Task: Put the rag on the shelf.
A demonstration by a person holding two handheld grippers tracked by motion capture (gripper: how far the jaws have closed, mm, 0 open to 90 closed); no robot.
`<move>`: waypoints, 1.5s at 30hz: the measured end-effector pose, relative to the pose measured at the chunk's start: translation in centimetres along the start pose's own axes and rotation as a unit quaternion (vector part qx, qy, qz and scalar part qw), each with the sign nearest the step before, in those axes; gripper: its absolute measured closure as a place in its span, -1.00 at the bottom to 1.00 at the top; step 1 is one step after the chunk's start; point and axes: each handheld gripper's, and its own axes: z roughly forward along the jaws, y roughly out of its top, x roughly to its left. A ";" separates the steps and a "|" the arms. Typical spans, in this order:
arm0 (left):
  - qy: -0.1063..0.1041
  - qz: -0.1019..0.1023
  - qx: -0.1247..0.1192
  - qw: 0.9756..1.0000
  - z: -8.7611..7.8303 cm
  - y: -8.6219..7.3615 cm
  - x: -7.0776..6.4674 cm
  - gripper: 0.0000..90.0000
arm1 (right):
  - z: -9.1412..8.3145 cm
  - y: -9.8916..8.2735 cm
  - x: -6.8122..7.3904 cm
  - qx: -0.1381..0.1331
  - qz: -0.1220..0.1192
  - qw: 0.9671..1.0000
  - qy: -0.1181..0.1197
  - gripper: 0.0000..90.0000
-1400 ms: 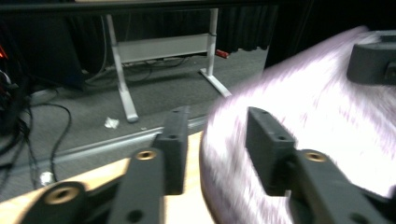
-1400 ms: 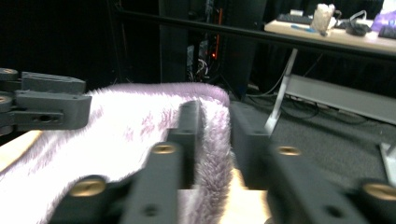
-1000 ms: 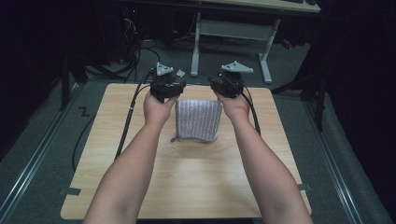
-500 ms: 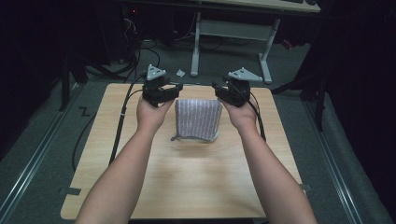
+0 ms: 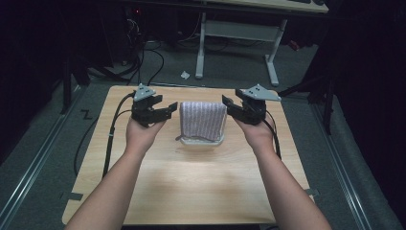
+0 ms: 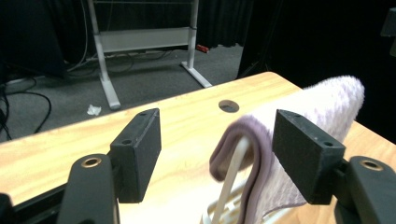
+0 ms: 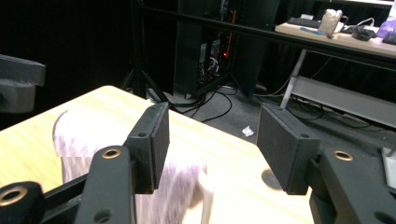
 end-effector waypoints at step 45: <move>-0.032 -0.018 0.141 0.989 -6.6 -19.0 -1.2 -0.45 | -7.0 -19.8 3.1 0.143 0.015 0.990 -0.007 -0.11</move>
